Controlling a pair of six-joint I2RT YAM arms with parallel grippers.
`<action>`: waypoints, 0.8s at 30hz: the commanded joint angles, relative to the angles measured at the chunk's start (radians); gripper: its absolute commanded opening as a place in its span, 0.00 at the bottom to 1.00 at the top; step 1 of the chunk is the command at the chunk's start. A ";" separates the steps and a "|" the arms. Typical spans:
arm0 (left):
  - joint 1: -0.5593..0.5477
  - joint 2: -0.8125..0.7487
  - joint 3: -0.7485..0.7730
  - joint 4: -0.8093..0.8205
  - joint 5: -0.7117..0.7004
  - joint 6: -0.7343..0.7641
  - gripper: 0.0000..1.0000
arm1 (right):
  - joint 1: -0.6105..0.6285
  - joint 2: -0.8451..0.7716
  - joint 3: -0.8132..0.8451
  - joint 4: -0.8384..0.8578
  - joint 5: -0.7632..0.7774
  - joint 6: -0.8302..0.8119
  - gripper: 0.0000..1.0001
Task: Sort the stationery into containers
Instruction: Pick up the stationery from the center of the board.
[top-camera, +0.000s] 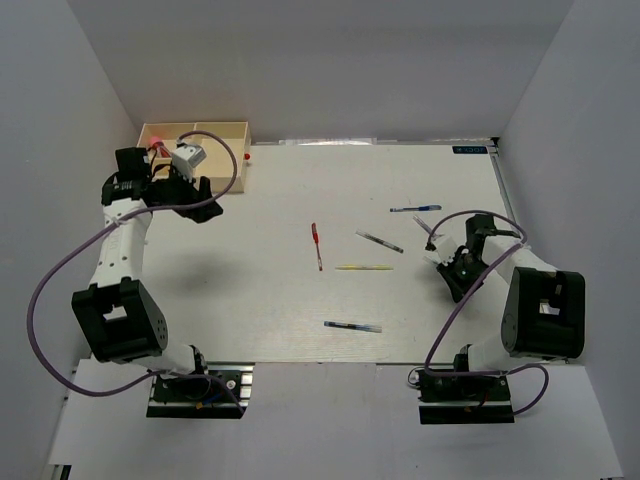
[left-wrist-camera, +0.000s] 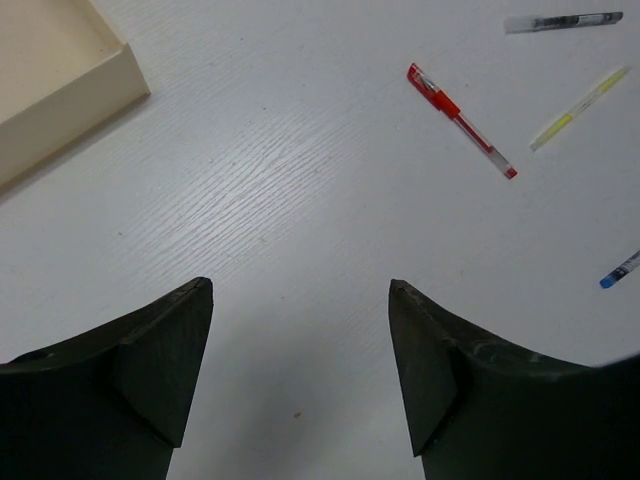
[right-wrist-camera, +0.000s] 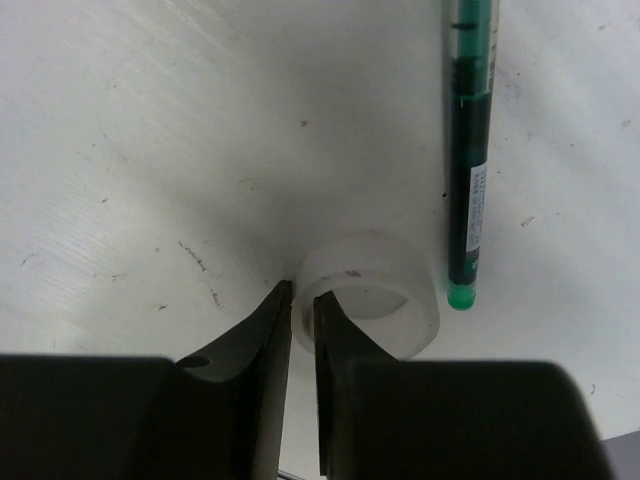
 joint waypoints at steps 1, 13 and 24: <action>-0.003 0.021 0.073 -0.083 0.079 -0.046 0.81 | -0.001 -0.037 -0.016 -0.012 -0.026 -0.043 0.15; -0.055 0.034 0.083 -0.091 0.264 -0.262 0.81 | 0.143 -0.280 0.202 -0.221 -0.249 -0.150 0.00; -0.273 0.099 0.038 -0.077 0.254 -0.445 0.71 | 0.637 -0.254 0.313 -0.013 -0.137 -0.288 0.00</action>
